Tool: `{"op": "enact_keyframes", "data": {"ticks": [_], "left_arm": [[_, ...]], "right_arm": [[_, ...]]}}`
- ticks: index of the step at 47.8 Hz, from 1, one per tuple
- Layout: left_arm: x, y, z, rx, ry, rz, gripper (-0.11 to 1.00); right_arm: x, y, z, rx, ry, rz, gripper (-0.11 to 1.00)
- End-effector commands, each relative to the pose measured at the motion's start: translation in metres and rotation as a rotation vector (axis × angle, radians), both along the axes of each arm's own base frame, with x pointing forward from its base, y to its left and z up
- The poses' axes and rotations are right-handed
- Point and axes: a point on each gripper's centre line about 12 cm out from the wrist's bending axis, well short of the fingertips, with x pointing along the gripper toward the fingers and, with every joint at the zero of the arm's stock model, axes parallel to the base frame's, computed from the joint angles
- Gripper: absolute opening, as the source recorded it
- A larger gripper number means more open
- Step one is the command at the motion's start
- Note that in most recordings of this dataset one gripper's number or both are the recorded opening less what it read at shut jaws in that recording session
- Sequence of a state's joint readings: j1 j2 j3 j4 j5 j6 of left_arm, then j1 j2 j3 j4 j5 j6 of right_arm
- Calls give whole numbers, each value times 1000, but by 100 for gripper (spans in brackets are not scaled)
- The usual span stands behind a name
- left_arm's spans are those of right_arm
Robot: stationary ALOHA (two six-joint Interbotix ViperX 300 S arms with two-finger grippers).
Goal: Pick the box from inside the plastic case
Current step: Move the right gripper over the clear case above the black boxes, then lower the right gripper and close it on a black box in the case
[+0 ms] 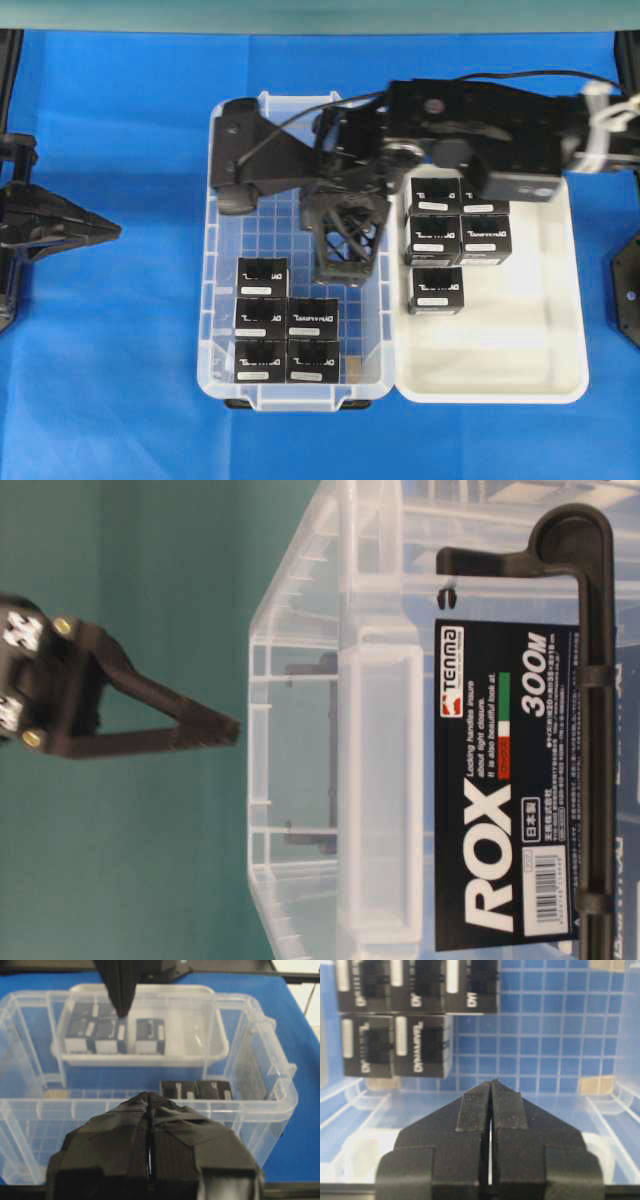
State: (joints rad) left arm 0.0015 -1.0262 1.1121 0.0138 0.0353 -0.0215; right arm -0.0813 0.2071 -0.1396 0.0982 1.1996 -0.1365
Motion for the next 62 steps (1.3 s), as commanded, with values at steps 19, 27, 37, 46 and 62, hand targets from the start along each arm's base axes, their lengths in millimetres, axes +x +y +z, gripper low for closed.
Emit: {"op": "enact_keyframes", "data": {"ticks": [19, 27, 37, 46, 62], "left_arm": [[1, 5, 12, -13, -20, 26, -6], [0, 5, 11, -17, -16, 30, -6], [-2, 6, 14, -22, -26, 32, -6], [-2, 5, 15, -59, -32, 33, -6], [-3, 4, 16, -65, -38, 27, -6]], "right_arm": [[20, 6, -30, 15, 36, 32, 6], [23, 8, -39, 16, 49, 37, 13], [30, 9, -41, 16, -14, 32, 31], [36, 14, -47, 8, -85, 32, 80], [41, 16, -81, 6, -93, 20, 99]]}}
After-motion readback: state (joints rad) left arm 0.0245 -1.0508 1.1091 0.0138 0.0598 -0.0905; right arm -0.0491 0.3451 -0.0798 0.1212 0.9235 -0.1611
